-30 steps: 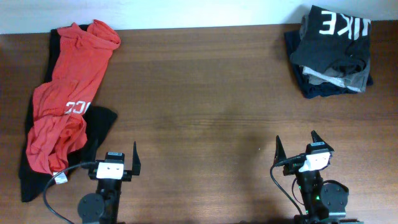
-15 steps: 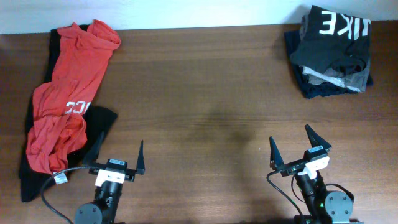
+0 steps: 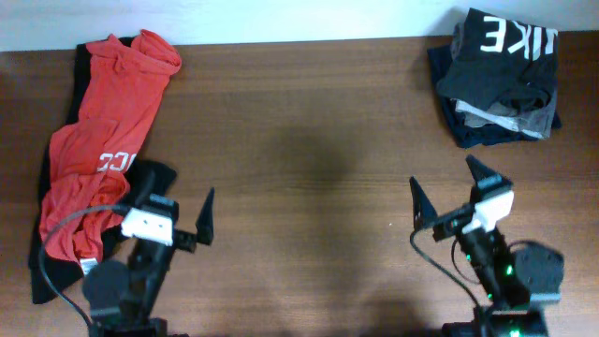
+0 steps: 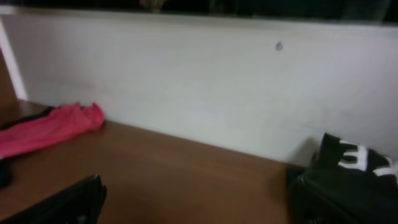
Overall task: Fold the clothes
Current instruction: 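Move the left gripper to the orange T-shirt and grasp its collar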
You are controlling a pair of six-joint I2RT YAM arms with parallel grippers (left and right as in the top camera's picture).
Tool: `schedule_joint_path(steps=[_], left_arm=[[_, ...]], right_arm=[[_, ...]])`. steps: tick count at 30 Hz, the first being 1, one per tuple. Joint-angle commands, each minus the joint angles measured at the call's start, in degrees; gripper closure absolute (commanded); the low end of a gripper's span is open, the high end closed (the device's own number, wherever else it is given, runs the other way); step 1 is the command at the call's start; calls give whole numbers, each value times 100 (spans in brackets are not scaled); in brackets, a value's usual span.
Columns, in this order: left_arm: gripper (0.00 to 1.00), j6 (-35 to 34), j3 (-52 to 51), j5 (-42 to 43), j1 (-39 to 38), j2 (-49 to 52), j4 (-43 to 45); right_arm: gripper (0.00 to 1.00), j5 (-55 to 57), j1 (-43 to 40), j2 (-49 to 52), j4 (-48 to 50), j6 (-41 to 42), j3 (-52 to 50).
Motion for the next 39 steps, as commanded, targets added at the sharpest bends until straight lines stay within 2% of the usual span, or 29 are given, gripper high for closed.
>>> schedule_joint_path(steps=[1,7,11,18,23,28,34,39], left_arm=[[1,-48,737,96,26,570,-247],[1,-42,2024,219,26,1537,-1379],[1,-46,2485,221,26,1961,-1652],[1,-48,2518,240,35,2031,-1663],[1,-48,2518,243,37,2033,-1530],[1,-299,2518,-1095,37,2352,-1567],[1,-706,2549,-2660,37,3620,-1421],[1,-739,2944,-3093,46,4752,-1657]], right_arm=[[1,-328,-31,564,-435,63,811],[1,-485,-26,1405,-1941,61,2170],[1,-723,-26,1707,-2684,61,2905],[1,-2011,-26,1777,-2761,63,3270],[1,-2059,-26,1823,-2708,63,3270],[1,-2291,-26,2083,-2721,63,3268],[3,-2310,98,2634,-2677,37,3270],[7,-2090,643,3268,-2463,20,3270]])
